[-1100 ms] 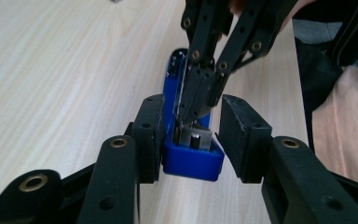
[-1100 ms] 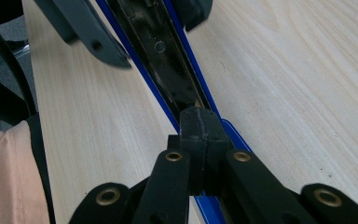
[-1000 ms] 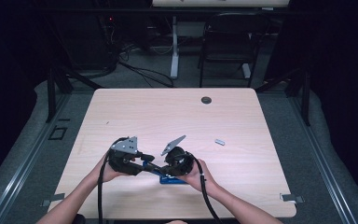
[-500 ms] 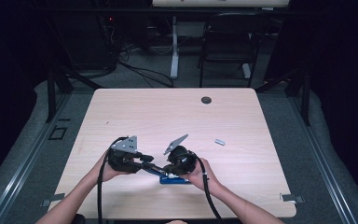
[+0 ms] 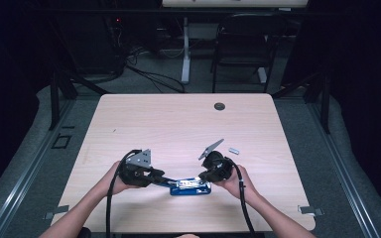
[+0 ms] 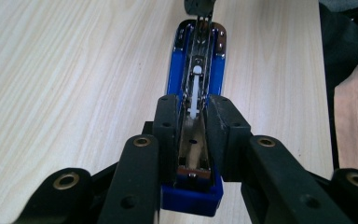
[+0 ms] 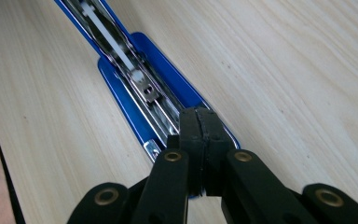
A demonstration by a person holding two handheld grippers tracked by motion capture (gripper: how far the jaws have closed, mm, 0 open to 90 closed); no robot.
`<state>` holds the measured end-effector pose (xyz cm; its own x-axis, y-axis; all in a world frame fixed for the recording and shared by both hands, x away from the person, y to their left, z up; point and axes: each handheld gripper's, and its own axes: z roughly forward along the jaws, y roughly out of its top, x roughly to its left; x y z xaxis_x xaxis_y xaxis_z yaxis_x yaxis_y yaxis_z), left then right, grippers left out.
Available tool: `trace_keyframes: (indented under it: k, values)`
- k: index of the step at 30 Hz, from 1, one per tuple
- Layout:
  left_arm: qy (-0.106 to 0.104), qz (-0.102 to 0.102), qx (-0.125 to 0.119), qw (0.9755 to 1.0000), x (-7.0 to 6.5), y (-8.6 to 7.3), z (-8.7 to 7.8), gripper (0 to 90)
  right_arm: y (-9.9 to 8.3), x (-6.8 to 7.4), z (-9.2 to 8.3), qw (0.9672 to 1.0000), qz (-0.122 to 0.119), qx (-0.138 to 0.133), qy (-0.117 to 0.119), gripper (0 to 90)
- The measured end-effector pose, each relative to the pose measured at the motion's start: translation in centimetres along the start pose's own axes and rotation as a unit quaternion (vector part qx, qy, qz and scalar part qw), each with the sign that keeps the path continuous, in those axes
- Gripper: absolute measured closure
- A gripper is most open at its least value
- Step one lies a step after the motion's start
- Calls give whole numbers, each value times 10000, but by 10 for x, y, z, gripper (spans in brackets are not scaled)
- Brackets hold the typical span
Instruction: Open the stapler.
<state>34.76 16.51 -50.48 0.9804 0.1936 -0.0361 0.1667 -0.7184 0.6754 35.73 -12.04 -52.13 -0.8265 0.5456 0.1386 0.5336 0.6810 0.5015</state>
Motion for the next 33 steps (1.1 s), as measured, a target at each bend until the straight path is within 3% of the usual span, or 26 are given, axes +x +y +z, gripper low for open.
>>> trace_keyframes:
  k: [7, 13, 18, 25, 27, 33]
  values:
    - [-89, -26, 310, 9995, 5, -8, 6, 733, -8, -7, -6, 10000, 93, -8, -2, 899]
    - [-129, -91, 427, 9990, 7, -13, 13, 733, -8, -6, -3, 9999, 71, 60, 62, 899]
    - [-249, -74, 703, 9972, 9, -18, 22, 727, -8, -6, -3, 9999, 67, 88, 89, 898]
    - [-305, -122, 555, 9979, 10, -19, 22, 668, -8, -6, -2, 9999, 130, 27, 98, 899]
    - [-223, -148, 666, 9974, 11, -19, 22, 593, -8, -6, -2, 9999, 128, 37, 99, 899]
    - [-307, -198, 1059, 9937, 14, -26, 32, 583, -8, -6, -2, 9998, 139, 30, 108, 895]
